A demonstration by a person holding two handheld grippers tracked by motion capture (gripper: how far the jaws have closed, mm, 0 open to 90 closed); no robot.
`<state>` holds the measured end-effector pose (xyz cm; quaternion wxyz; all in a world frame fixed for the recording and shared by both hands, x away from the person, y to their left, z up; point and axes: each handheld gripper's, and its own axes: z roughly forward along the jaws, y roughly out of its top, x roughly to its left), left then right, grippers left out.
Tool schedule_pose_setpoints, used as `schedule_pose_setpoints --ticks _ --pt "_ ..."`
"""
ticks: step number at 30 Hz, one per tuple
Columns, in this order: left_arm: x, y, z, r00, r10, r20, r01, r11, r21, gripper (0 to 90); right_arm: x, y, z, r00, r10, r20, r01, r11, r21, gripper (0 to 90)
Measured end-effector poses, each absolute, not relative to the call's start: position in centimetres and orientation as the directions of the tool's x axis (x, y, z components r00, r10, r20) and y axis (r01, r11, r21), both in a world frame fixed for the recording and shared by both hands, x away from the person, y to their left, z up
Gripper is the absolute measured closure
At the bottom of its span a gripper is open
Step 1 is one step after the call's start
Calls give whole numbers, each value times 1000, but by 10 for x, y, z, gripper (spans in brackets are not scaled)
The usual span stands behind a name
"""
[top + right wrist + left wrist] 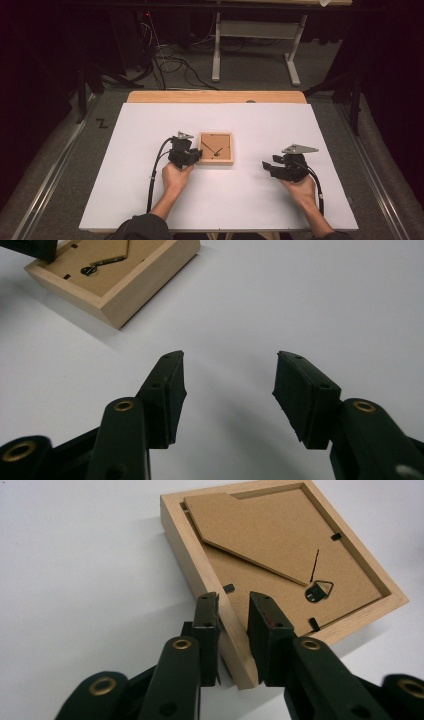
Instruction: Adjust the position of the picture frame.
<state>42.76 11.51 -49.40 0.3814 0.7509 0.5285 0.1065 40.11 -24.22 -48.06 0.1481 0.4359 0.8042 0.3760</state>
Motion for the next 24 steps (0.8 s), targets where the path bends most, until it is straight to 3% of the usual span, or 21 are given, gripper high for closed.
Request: schedule_pose_setpoints --ticks 24 --pt "419 98 -493 509 826 -242 689 -222 690 786 401 -238 -480 -591 800 104 595 346 725 522"
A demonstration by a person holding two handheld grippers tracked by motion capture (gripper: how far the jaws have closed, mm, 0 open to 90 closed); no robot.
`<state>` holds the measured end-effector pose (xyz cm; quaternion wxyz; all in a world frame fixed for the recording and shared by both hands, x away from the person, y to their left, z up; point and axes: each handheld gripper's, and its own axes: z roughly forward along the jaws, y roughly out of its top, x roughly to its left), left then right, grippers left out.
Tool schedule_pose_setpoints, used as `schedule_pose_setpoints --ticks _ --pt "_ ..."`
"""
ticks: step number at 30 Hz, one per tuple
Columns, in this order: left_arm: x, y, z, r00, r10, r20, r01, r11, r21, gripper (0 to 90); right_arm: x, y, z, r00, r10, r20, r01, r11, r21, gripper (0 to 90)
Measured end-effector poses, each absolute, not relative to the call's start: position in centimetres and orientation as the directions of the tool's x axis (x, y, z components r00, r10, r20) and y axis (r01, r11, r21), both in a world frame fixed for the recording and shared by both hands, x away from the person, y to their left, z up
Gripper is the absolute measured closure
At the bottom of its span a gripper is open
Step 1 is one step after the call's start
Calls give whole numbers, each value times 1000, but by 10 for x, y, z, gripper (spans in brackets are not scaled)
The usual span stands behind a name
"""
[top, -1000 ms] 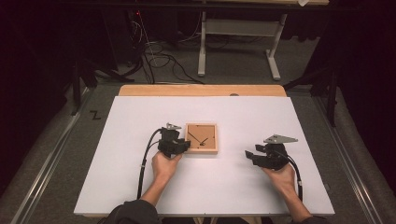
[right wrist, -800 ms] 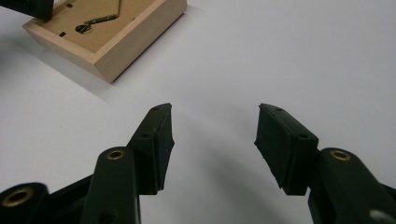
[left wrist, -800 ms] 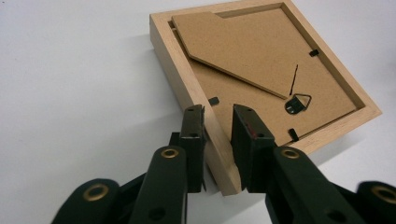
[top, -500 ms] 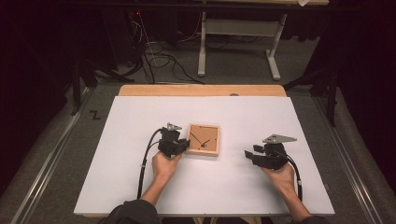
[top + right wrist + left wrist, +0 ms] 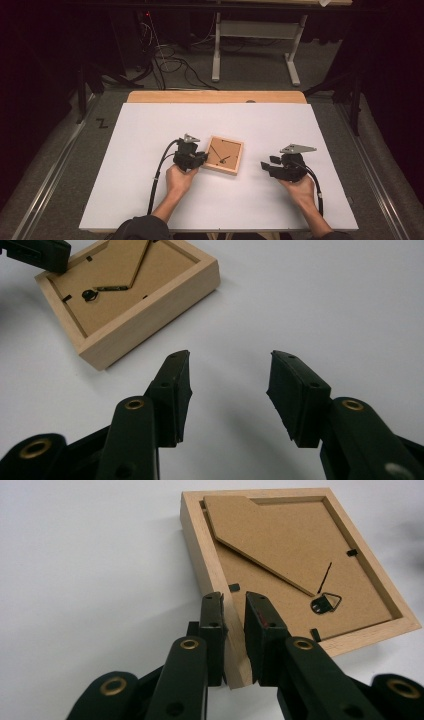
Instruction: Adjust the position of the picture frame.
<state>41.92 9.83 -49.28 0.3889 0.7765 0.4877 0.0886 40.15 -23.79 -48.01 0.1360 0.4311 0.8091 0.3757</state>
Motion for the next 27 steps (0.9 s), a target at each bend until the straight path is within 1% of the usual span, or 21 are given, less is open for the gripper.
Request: schedule_pose_setpoints --ticks 12,27 --pt "413 88 -493 562 791 -242 669 -263 695 787 402 -236 -482 -594 797 107 600 351 719 525" --pt "406 78 -491 629 748 -215 636 -335 695 794 404 -230 -482 -596 794 121 598 338 727 526"
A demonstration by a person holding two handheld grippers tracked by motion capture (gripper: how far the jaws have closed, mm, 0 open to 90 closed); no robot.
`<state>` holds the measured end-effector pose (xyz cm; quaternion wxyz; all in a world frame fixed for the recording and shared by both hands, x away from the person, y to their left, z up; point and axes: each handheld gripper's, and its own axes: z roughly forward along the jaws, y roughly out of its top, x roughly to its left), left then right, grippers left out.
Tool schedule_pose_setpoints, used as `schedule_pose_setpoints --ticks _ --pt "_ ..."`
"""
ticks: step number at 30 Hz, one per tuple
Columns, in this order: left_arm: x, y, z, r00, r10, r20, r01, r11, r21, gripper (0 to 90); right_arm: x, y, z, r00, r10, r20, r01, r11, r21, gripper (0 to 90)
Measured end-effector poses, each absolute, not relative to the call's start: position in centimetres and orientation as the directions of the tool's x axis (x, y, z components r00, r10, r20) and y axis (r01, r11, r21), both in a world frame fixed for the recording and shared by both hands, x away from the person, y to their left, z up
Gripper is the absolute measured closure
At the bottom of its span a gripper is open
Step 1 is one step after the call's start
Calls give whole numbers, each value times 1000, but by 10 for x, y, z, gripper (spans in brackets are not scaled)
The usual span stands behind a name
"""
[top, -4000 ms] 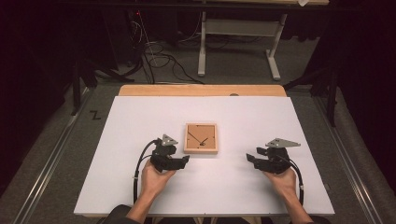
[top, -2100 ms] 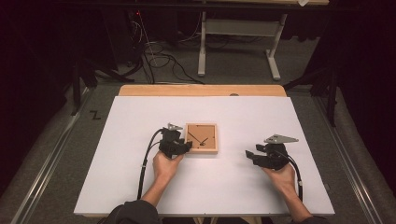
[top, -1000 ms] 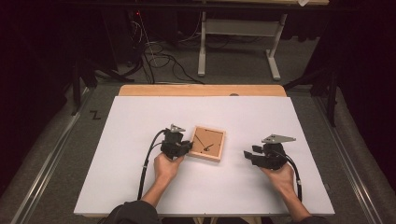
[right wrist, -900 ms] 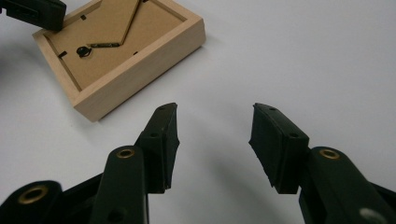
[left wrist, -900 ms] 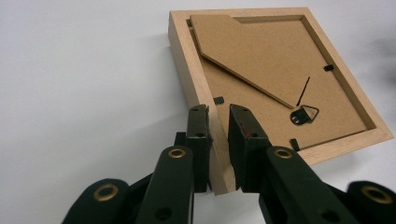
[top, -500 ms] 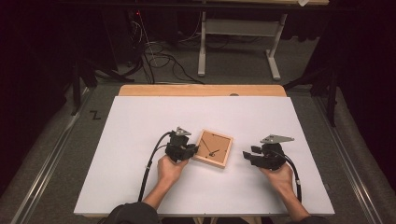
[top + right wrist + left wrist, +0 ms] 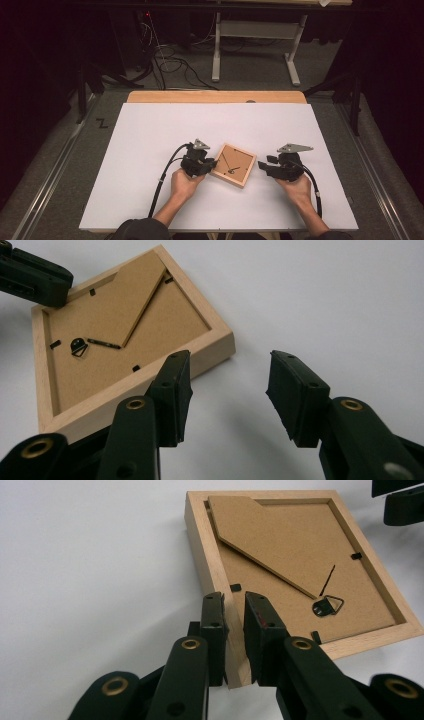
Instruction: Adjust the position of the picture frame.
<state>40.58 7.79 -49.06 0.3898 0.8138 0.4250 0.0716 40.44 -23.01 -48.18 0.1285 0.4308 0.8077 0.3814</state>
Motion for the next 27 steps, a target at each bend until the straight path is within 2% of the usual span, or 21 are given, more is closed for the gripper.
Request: schedule_pose_setpoints --ticks 18,27 --pt "405 78 -488 668 724 -171 603 -392 695 803 408 -221 -484 -613 776 150 598 332 730 555" --pt "405 79 -487 664 730 -162 603 -395 694 805 407 -217 -486 -630 759 166 609 350 712 609"
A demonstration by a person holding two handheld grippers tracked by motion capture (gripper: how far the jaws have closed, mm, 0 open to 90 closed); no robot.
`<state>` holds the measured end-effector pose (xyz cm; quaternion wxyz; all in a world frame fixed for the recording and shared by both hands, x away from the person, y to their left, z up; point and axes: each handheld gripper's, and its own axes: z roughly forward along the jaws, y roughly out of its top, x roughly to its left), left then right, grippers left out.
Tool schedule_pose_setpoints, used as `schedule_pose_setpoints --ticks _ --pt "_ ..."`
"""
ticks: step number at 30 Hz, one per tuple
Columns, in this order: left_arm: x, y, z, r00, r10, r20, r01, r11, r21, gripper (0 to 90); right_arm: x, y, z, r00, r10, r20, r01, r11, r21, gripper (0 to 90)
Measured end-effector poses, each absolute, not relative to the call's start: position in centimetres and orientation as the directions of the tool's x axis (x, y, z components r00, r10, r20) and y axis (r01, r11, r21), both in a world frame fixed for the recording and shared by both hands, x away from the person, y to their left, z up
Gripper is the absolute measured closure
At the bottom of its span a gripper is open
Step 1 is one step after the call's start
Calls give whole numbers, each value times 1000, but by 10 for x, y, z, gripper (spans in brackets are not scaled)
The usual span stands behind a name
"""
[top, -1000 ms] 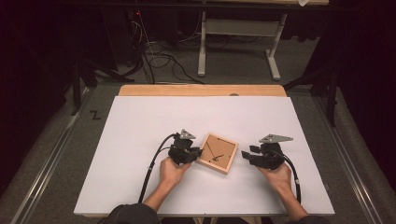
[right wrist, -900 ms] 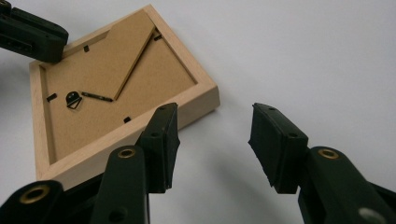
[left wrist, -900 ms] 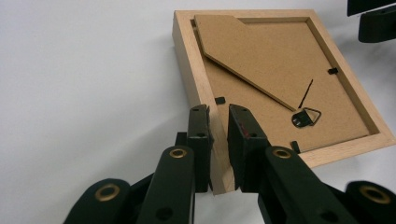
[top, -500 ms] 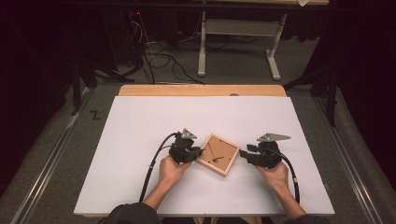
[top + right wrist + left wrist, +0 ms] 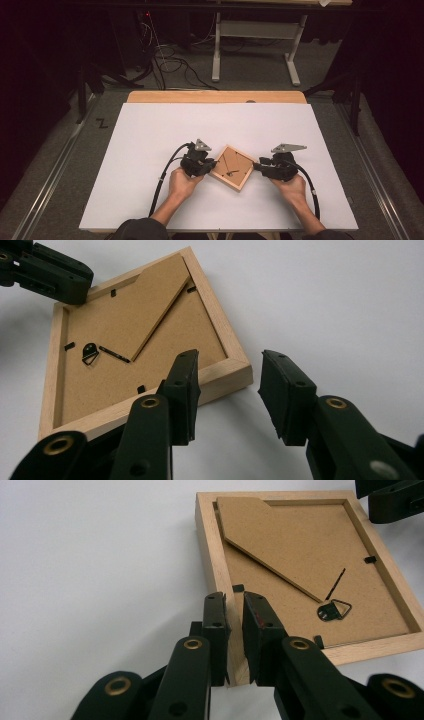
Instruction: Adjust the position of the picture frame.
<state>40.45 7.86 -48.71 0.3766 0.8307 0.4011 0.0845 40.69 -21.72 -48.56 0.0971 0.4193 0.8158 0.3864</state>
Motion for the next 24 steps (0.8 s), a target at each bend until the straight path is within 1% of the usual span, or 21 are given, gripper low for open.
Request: schedule_pose_setpoints --ticks 2,3,7,16,21,22,23,24 --pt "404 78 -487 663 731 -161 603 -394 693 804 407 -217 -486 -631 757 168 608 348 714 615" --pt "404 78 -487 662 732 -161 606 -395 690 803 407 -217 -486 -636 752 173 607 349 714 635" --pt "400 77 -485 668 728 -154 607 -414 679 801 407 -217 -486 -643 747 169 603 358 713 664" --pt "391 74 -483 675 723 -144 605 -432 668 793 407 -216 -485 -643 748 164 601 360 714 696" --pt "389 74 -482 674 722 -158 612 -426 666 792 409 -215 -486 -642 750 159 598 360 716 710" --pt "387 75 -481 676 715 -176 610 -411 677 825 410 -214 -485 -637 754 159 602 359 713 715" --pt "387 75 -481 676 715 -176 610 -411 677 832 410 -214 -485 -637 754 159 602 359 713 715" --pt "384 72 -478 693 687 -220 611 -397 685 834 411 -212 -486 -640 754 147 600 371 709 719"
